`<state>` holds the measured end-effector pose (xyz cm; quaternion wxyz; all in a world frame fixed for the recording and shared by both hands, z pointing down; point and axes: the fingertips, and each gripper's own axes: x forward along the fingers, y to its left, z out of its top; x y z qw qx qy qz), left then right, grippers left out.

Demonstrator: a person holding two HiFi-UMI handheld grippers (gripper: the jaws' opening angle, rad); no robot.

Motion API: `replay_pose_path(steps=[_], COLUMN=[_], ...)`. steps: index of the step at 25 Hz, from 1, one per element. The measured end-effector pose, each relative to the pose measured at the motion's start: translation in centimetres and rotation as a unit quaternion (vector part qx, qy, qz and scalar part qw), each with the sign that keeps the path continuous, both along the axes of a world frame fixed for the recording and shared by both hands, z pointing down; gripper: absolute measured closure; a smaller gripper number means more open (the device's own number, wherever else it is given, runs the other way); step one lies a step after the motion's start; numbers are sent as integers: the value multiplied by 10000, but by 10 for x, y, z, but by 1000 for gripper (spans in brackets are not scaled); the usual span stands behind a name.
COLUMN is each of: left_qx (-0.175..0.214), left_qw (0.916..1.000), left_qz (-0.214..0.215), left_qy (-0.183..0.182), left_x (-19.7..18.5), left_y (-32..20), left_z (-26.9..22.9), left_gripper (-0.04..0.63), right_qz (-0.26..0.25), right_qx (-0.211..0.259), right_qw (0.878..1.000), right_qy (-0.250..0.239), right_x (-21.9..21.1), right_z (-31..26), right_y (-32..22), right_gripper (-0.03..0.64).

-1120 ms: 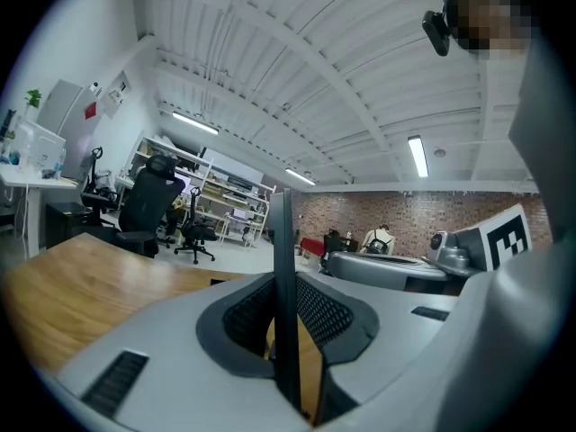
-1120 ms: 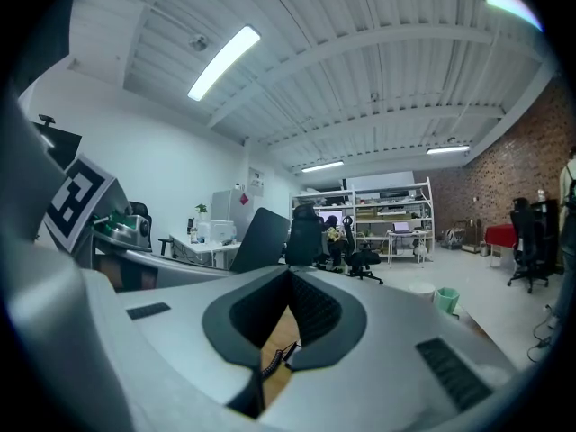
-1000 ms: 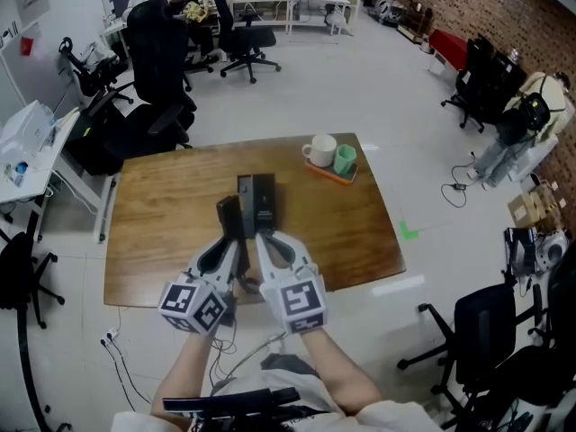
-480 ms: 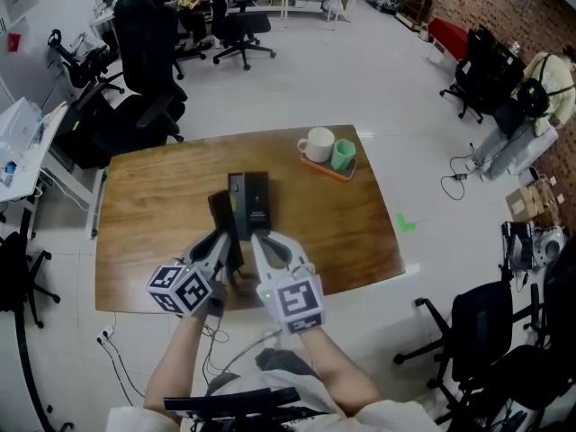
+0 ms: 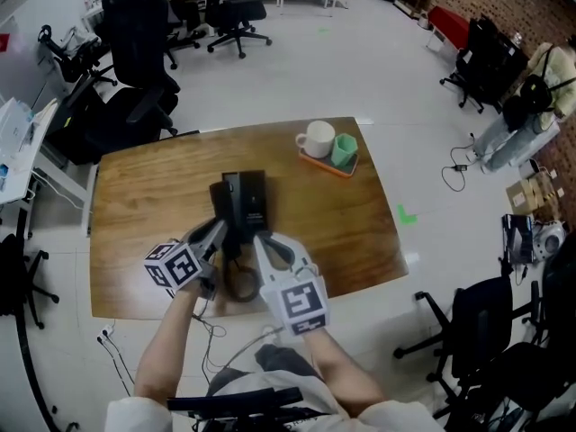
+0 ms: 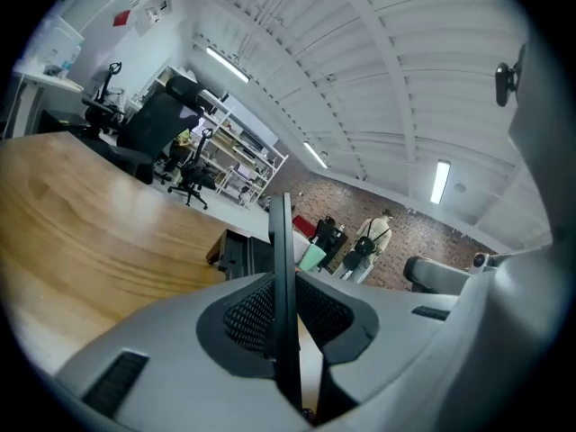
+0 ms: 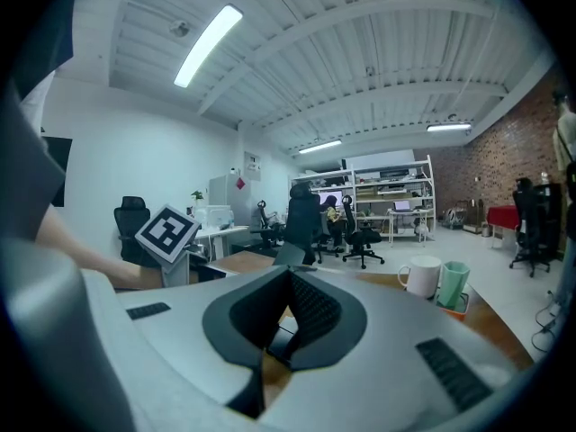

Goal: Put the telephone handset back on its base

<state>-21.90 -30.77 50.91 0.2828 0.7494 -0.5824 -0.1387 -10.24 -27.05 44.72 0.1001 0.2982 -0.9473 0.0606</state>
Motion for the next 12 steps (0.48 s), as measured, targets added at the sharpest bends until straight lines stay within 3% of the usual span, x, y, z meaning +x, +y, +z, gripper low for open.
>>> replay_pose_path(steps=[3, 12], left_qx=[-39, -268], left_qw=[9996, 9975], left_qz=[98, 319], left_qy=[273, 578], left_x=[-7, -22], left_y=[-14, -39], left_z=[15, 46], left_gripper=[528, 528], right_qz=[-4, -30], right_qx=[-45, -238], right_qw=[10000, 9996], right_qy=[23, 140], right_x=[-1, -5], right_z=[5, 22], right_y=[-6, -15], right_gripper=[614, 614])
